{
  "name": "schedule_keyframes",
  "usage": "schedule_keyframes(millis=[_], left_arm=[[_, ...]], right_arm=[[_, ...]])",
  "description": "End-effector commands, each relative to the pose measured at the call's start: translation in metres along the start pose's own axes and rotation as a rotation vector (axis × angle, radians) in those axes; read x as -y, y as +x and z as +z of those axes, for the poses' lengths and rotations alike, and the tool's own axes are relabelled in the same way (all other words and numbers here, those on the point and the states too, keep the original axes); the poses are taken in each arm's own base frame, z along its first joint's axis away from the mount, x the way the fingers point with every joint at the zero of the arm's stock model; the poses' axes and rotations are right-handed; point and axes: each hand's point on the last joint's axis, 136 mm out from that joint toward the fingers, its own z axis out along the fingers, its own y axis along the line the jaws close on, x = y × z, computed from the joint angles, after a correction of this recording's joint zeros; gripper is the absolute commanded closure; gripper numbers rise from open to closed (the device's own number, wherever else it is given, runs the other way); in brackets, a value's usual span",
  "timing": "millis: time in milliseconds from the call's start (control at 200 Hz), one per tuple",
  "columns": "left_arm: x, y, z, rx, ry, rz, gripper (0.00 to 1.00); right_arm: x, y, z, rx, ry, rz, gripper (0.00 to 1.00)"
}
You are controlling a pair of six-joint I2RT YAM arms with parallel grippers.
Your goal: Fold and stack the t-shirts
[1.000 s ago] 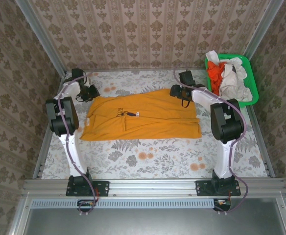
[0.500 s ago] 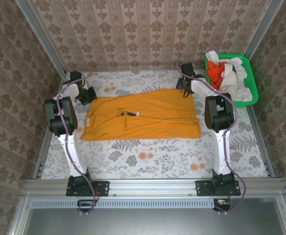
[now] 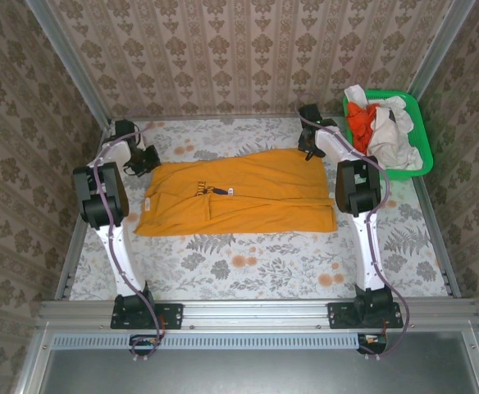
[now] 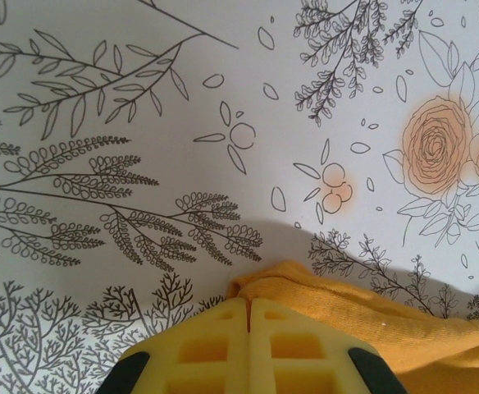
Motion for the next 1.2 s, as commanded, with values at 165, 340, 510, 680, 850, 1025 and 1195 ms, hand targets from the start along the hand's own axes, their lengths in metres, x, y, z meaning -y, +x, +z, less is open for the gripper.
schedule_keyframes(millis=[165, 340, 510, 680, 850, 1025, 1195], left_arm=[[0.002, 0.000, -0.002, 0.000, 0.020, -0.010, 1.00], [0.003, 0.000, -0.001, -0.002, 0.028, -0.011, 1.00], [0.006, -0.001, -0.004, 0.006, 0.037, -0.011, 1.00], [0.007, -0.003, -0.005, 0.011, 0.041, -0.012, 1.00], [0.008, -0.002, -0.004, 0.009, 0.045, -0.011, 1.00], [0.009, 0.000, -0.002, 0.006, 0.048, -0.012, 1.00], [0.011, 0.000, -0.003, 0.007, 0.054, -0.013, 1.00]], right_arm=[[0.007, 0.007, 0.015, -0.062, 0.014, -0.017, 0.75], [0.004, 0.000, 0.007, -0.051, -0.003, -0.044, 0.97], [-0.001, -0.012, -0.011, -0.015, -0.031, -0.059, 0.88], [-0.004, -0.026, -0.018, 0.044, -0.047, -0.045, 0.48], [-0.005, -0.026, -0.006, 0.039, -0.027, -0.029, 0.49], [0.000, -0.028, 0.000, 0.054, 0.011, -0.030, 0.49], [0.006, -0.021, 0.007, 0.017, 0.022, -0.020, 0.51]])
